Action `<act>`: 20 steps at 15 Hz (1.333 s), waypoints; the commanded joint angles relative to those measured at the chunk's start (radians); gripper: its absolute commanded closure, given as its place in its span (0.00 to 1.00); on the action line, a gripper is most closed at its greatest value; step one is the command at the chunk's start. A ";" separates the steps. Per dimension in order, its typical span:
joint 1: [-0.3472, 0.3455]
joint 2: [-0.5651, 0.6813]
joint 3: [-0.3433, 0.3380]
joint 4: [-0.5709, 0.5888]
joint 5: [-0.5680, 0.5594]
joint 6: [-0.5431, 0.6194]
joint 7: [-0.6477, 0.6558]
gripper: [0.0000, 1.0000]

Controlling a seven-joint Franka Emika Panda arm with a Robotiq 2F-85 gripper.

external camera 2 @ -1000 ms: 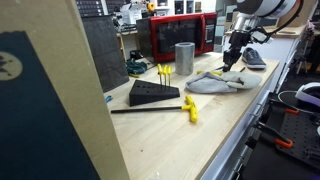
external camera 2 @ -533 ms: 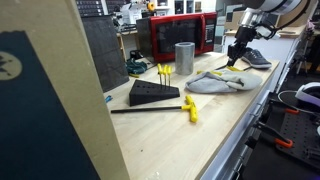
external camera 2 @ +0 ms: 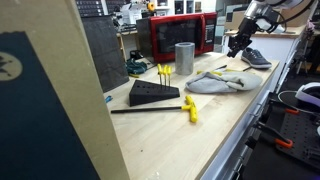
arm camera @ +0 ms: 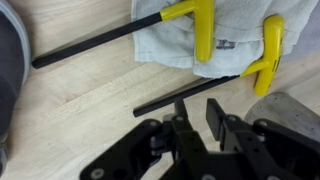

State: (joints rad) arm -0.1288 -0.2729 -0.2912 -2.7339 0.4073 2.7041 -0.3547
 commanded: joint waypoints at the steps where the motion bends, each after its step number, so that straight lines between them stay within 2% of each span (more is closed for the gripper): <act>1: 0.000 -0.032 0.004 -0.033 -0.032 0.045 0.053 0.38; 4: -0.009 -0.044 0.007 -0.049 -0.060 0.072 0.065 0.16; 6: -0.008 -0.055 0.005 -0.060 -0.083 0.095 0.062 0.03; 7: -0.010 -0.059 0.006 -0.066 -0.099 0.109 0.064 0.00; 9: -0.024 -0.042 0.025 -0.051 -0.102 0.119 0.052 0.00; 10: -0.005 -0.025 0.002 -0.039 -0.084 0.093 0.033 0.00; 18: -0.011 -0.025 0.010 -0.039 -0.086 0.102 0.033 0.00; 20: 0.015 -0.024 0.005 -0.036 -0.061 0.087 0.018 0.00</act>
State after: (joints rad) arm -0.1385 -0.2964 -0.2814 -2.7728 0.3218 2.8056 -0.3230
